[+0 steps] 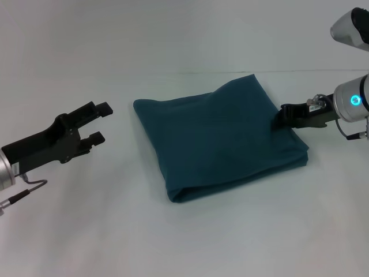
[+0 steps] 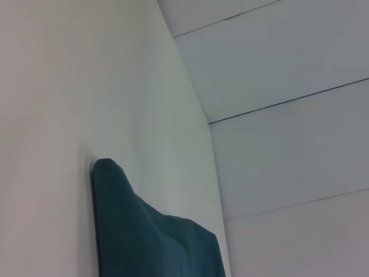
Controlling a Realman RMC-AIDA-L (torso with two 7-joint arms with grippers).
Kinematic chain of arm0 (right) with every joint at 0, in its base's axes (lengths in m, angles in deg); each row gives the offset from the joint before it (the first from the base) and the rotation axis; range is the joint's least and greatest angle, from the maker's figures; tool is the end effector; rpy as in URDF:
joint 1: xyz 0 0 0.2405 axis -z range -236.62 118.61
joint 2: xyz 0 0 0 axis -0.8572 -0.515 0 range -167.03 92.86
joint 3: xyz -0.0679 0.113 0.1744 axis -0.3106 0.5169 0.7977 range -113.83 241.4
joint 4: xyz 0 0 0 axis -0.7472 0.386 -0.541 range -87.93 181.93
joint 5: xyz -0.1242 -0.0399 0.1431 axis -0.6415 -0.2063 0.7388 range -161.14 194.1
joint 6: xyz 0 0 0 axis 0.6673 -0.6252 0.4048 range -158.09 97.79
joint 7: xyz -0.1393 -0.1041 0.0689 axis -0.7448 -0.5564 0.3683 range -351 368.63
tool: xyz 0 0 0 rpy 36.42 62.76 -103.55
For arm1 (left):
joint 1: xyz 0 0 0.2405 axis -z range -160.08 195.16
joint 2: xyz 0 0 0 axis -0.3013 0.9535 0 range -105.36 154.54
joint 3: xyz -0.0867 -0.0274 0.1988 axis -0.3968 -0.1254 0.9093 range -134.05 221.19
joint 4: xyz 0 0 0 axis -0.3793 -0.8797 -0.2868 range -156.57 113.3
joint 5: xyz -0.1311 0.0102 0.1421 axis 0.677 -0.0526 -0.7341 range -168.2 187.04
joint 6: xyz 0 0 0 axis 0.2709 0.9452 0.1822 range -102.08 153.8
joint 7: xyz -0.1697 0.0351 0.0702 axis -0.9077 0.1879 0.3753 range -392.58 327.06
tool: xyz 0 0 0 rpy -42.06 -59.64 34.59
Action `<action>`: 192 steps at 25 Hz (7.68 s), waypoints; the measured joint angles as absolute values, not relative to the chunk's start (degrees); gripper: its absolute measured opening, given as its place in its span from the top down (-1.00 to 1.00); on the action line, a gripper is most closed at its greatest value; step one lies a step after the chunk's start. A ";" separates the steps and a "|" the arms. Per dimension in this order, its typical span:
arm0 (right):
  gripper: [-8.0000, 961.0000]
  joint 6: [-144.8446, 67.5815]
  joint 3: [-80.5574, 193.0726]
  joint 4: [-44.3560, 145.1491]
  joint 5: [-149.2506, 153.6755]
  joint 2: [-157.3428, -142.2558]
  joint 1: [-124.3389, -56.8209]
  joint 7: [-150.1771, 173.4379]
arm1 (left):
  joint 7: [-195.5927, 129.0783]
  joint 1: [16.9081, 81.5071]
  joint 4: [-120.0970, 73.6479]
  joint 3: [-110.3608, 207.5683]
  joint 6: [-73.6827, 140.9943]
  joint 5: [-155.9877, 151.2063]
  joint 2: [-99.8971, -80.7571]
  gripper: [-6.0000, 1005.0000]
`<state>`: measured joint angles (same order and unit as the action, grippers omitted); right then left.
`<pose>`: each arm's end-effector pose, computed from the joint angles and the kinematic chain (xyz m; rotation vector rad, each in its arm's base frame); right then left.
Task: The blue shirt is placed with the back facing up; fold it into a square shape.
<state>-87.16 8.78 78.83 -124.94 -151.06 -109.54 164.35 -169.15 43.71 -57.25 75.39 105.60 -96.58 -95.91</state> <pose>0.2213 0.4236 -0.0228 -2.0577 1.6089 0.0929 -0.2398 0.3387 0.0071 -1.8130 -2.0297 -1.1841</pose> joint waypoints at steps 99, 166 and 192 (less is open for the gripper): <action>-0.87 -116.82 40.00 94.81 -114.56 -142.20 -93.33 156.03 | -172.03 44.62 -57.42 80.96 115.64 -107.78 -97.01 -0.86; -0.87 -118.10 41.37 94.64 -112.38 -141.68 -92.57 155.64 | -175.67 45.33 -44.84 80.59 97.54 -105.82 -98.95 0.87; -0.87 -119.91 40.44 93.78 -112.69 -141.37 -92.15 149.14 | -163.96 36.48 -60.41 70.21 117.79 -109.38 -94.37 0.47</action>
